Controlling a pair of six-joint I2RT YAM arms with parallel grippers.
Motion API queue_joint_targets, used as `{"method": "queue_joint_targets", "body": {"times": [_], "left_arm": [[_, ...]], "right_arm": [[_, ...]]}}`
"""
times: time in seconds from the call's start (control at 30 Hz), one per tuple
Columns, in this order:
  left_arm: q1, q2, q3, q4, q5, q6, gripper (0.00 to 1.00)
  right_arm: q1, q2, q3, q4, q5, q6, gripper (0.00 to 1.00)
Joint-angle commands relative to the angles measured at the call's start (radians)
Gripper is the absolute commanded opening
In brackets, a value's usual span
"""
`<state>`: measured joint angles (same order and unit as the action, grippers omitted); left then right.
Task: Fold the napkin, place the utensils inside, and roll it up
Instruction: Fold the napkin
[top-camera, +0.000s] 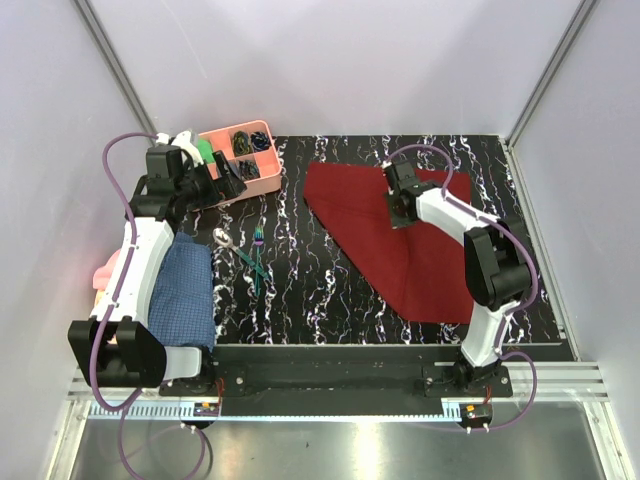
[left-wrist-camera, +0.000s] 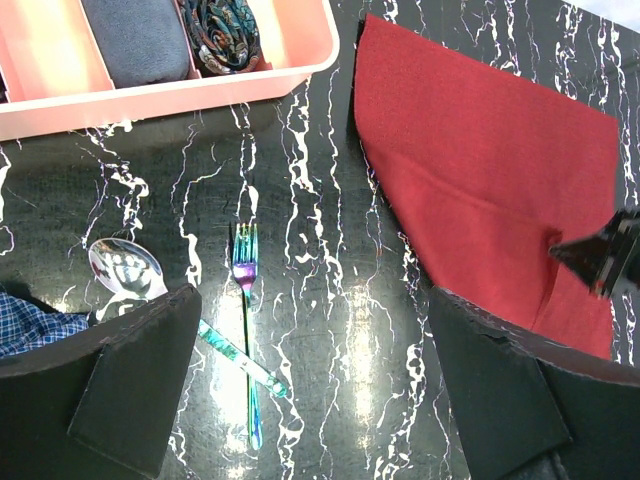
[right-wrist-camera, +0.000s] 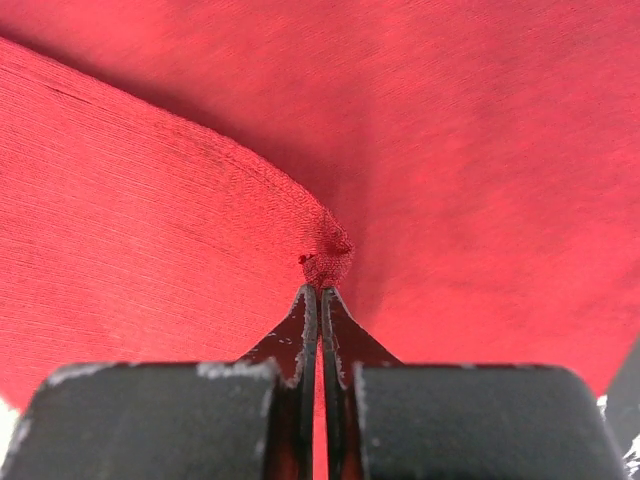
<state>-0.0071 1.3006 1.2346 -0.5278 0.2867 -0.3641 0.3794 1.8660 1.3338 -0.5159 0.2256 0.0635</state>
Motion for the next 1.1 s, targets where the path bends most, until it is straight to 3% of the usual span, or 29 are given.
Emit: {"method": "queue_joint_targets", "body": {"times": [0.0,0.53,1.07], "left_arm": [[0.006,0.008,-0.001,0.043,0.029,-0.003,0.99],[0.007,0.019,-0.003,0.043,0.025,-0.003,0.99],[0.006,0.035,-0.003,0.043,0.022,-0.003,0.99]], "right_arm": [[-0.086,0.041,0.086,0.028,0.060,-0.059,0.00],[-0.312,0.193,0.291,0.022,0.103,-0.229,0.00],[-0.373,0.352,0.490,0.019,0.126,-0.306,0.00]]}}
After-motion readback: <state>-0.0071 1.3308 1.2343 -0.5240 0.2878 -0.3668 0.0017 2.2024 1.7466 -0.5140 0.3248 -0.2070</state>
